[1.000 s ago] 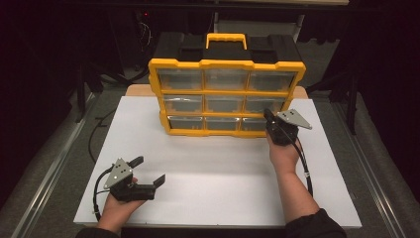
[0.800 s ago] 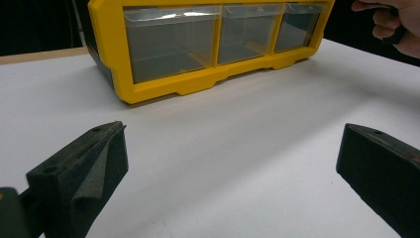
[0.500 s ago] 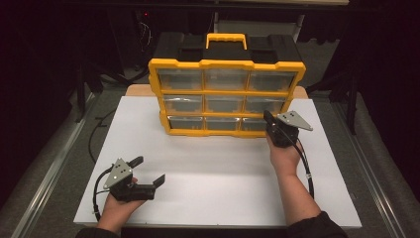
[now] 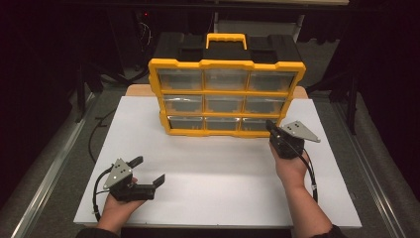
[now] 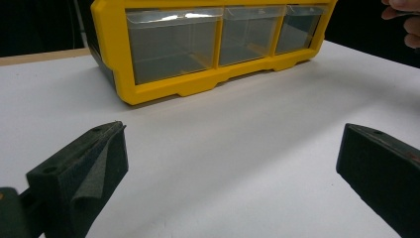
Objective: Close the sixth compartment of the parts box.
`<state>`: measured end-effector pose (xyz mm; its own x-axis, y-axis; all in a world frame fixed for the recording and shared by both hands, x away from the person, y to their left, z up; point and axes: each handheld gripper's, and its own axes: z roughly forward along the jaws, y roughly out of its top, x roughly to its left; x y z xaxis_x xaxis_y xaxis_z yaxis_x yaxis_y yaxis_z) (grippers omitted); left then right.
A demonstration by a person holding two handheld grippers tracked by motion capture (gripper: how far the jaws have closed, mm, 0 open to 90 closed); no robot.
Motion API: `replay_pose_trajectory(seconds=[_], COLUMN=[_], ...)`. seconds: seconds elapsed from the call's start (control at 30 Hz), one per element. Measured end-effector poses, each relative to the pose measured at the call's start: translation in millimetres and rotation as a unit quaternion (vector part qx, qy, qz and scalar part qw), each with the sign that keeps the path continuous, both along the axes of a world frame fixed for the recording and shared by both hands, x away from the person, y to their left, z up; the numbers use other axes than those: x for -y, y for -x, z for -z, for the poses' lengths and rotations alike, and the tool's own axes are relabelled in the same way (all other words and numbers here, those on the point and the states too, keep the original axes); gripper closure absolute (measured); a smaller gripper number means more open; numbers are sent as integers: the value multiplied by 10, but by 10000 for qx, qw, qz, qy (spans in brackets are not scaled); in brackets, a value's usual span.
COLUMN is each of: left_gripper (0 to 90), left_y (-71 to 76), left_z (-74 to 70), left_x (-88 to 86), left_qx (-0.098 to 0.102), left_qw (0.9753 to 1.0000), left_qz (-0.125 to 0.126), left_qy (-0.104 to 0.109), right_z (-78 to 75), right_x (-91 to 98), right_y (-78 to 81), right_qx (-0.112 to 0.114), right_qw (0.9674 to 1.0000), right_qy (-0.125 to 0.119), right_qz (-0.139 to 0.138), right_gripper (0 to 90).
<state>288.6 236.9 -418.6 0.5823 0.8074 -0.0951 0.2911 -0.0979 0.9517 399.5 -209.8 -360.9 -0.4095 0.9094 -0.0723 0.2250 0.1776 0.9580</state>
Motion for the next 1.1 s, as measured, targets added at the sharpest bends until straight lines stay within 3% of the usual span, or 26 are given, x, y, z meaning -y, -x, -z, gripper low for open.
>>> replay_pose_trajectory(seconds=[0.4,0.7,0.83,1.1], left_gripper=[1,1,1,1], left_y=[7,18,27,33], left_z=[-7,-20,-28,-39], left_x=[0,-8,-16,-20], left_qx=[13,48,71,95], left_qw=[10000,10000,10000,9999], left_qz=[-7,9,23,39], left_qy=[21,42,56,84], right_z=[44,87,116,174], right_x=[26,33,85,235], right_y=[330,589,679,818], right_qx=[-57,-130,-207,-348], right_qw=[9993,9979,9974,9972], right_qy=[21,72,48,-40], right_qz=[-375,-625,-686,-668], right_gripper=[893,824,765,532])
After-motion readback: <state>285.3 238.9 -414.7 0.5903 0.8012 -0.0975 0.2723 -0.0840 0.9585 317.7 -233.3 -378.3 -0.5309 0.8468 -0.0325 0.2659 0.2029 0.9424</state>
